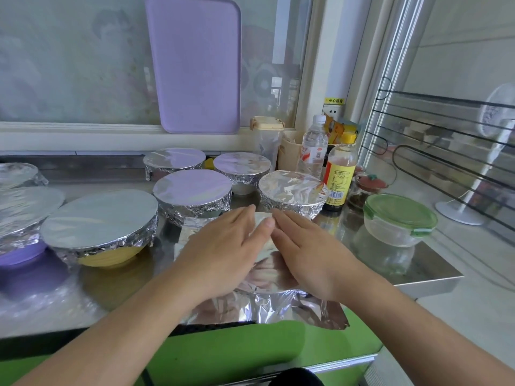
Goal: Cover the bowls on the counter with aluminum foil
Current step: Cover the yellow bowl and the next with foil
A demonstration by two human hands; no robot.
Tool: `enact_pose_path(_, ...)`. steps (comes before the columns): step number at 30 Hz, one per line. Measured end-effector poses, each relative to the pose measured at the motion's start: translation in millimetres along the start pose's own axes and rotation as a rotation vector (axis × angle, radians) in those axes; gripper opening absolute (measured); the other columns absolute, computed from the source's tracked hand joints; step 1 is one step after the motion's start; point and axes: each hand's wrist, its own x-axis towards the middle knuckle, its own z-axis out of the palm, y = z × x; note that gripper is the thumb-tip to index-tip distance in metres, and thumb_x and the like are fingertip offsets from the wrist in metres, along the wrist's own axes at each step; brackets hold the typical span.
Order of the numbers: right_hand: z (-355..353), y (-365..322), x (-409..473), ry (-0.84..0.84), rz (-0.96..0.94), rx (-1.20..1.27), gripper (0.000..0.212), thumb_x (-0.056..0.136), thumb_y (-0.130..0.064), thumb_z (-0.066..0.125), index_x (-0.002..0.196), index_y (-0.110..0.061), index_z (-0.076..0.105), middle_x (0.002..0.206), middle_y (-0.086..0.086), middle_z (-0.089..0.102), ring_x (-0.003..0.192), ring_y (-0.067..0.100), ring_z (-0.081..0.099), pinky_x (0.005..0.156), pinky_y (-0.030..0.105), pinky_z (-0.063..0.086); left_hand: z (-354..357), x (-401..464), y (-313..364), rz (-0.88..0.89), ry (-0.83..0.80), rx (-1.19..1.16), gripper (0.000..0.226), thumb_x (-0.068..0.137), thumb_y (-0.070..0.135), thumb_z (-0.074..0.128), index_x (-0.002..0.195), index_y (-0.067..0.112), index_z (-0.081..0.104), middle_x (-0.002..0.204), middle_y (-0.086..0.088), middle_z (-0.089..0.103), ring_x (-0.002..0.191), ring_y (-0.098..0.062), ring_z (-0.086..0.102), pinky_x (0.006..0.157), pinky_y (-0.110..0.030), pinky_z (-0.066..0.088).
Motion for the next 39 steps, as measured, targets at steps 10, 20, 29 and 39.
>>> enact_pose_path(10,-11,2,4,-0.072,0.022,-0.083,0.039,0.104,-0.029,0.026,0.129,-0.004,0.043,0.118,0.021,0.054,0.104,0.046,0.054,0.078,0.058,0.055,8,-9,-15,-0.050,0.126,-0.263,0.069,0.103,0.067,0.023,0.164,0.035,0.027,0.167,0.024,0.025,0.152,0.006,0.018,0.114,-0.020,0.015)
enact_pose_path(20,-24,-19,22,-0.112,0.249,0.389,0.054,0.112,-0.048,0.025,0.152,-0.021,0.050,0.156,-0.001,0.051,0.144,0.020,0.045,0.120,0.042,0.037,10,-23,-14,0.001,0.126,-0.166,0.092,0.093,0.084,0.021,0.167,0.031,0.009,0.169,0.023,0.014,0.148,0.011,0.019,0.121,-0.028,0.024)
enact_pose_path(29,-28,-22,21,-0.161,0.221,0.243,0.046,0.115,-0.038,0.031,0.153,-0.019,0.047,0.158,0.002,0.046,0.145,0.022,0.040,0.118,0.033,0.034,6,-42,-17,-0.003,0.012,-0.027,0.151,0.055,0.107,0.048,0.162,0.028,-0.023,0.168,0.025,-0.018,0.155,0.005,-0.005,0.128,-0.032,0.017)
enact_pose_path(39,-23,-9,11,-0.084,0.156,0.304,0.051,0.112,-0.045,0.034,0.149,-0.014,0.052,0.153,0.007,0.053,0.141,0.026,0.048,0.116,0.033,0.041,6,-41,-19,-0.029,-0.020,-0.098,0.156,0.050,0.107,0.054,0.164,0.029,-0.018,0.169,0.026,-0.016,0.154,0.009,-0.006,0.123,-0.023,0.011)
